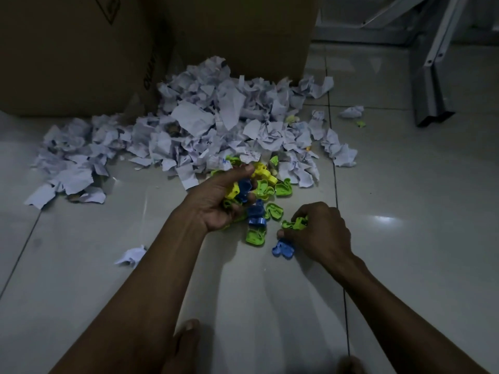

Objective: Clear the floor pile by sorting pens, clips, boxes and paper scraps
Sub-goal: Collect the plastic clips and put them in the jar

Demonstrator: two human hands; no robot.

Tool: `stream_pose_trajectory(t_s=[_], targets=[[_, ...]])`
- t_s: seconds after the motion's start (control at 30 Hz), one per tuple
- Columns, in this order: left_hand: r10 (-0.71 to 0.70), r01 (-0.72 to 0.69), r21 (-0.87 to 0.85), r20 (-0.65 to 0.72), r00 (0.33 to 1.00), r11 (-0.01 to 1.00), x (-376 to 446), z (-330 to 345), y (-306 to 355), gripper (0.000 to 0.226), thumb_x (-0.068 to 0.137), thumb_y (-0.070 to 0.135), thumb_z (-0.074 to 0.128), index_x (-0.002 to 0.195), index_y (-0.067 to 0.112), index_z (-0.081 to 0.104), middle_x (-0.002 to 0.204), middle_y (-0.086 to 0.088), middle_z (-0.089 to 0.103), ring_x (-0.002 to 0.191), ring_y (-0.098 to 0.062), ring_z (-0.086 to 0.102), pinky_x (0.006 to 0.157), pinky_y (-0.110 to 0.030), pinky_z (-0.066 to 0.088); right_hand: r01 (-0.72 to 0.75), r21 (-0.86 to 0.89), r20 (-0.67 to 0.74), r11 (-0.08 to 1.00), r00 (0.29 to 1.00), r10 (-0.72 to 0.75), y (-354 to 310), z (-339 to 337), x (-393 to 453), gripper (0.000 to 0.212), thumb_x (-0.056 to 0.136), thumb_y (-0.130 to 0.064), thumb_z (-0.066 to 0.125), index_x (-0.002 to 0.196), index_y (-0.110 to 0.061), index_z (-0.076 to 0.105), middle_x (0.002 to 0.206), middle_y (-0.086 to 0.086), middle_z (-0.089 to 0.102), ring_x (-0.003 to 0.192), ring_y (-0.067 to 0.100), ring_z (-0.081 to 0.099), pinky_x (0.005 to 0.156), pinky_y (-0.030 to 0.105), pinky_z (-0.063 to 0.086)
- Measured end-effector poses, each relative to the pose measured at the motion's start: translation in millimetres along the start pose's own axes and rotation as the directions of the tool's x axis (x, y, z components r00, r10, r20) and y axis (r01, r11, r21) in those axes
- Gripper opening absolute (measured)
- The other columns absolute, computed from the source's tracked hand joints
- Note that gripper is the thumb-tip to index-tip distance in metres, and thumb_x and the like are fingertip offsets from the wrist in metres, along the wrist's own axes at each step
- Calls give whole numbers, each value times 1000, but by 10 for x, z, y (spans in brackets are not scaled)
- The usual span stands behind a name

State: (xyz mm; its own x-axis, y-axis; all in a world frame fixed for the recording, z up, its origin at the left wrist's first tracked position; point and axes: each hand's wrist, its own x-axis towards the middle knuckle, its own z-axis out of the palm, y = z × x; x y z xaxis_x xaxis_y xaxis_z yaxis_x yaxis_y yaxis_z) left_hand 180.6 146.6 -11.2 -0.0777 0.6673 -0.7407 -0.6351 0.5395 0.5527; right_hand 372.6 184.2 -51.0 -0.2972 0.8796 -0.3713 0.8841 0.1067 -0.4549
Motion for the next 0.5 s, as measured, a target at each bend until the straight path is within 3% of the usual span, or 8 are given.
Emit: stream_pose_trajectory(t_s=[0.13, 0.23, 0.3, 0.37, 0.43, 0.5], targets=[[-12, 43, 276, -113, 993, 960, -59, -5, -16, 27, 61, 23, 82, 84, 18, 68, 86, -4, 64, 53, -15, 53, 32, -13, 27, -54, 58, 72, 997, 996, 49, -24, -21, 69, 41, 58, -47, 88, 80, -21, 67, 90, -3, 58, 82, 15, 55, 58, 26, 39], [39, 33, 438, -155, 987, 898, -93, -54, -41, 14, 67, 17, 82, 74, 15, 71, 79, -7, 67, 49, -17, 51, 36, -15, 27, -82, 368, 115, 926, 992, 42, -51, -105, 62, 28, 62, -32, 89, 67, -14, 68, 72, 0, 65, 65, 11, 60, 47, 21, 39], [191, -48, 609, -172, 966, 792, -94, -95, -85, 11, 70, 17, 82, 66, 15, 73, 69, -6, 68, 45, -17, 48, 36, -17, 29, -198, 590, 186, 783, 977, 107, -73, -158, 59, 21, 69, -21, 84, 66, -10, 67, 68, 4, 65, 55, 13, 57, 39, 21, 36], [329, -144, 767, -92, 940, 626, -102, -115, -134, 11, 72, 17, 82, 66, 12, 74, 59, -4, 64, 38, -14, 46, 35, -16, 30, -347, 715, 301, 606, 936, 181, -71, -173, 65, 11, 77, -13, 73, 72, -8, 65, 72, 12, 67, 50, 17, 52, 38, 19, 28], [342, -201, 838, 18, 939, 508, -108, -108, -174, 9, 72, 17, 82, 72, 11, 76, 56, 2, 63, 35, -5, 47, 36, -15, 32, -468, 775, 427, 425, 883, 193, -60, -182, 52, 7, 82, -7, 62, 75, -7, 62, 75, 14, 69, 46, 17, 48, 36, 16, 24], [343, -234, 894, 98, 934, 382, -101, -95, -203, 11, 71, 21, 83, 79, 16, 78, 72, 6, 68, 42, 0, 51, 42, -16, 35, -526, 792, 501, 311, 850, 163, -27, -177, 27, 11, 82, -5, 59, 71, -9, 58, 74, 14, 68, 43, 17, 48, 33, 13, 21]])
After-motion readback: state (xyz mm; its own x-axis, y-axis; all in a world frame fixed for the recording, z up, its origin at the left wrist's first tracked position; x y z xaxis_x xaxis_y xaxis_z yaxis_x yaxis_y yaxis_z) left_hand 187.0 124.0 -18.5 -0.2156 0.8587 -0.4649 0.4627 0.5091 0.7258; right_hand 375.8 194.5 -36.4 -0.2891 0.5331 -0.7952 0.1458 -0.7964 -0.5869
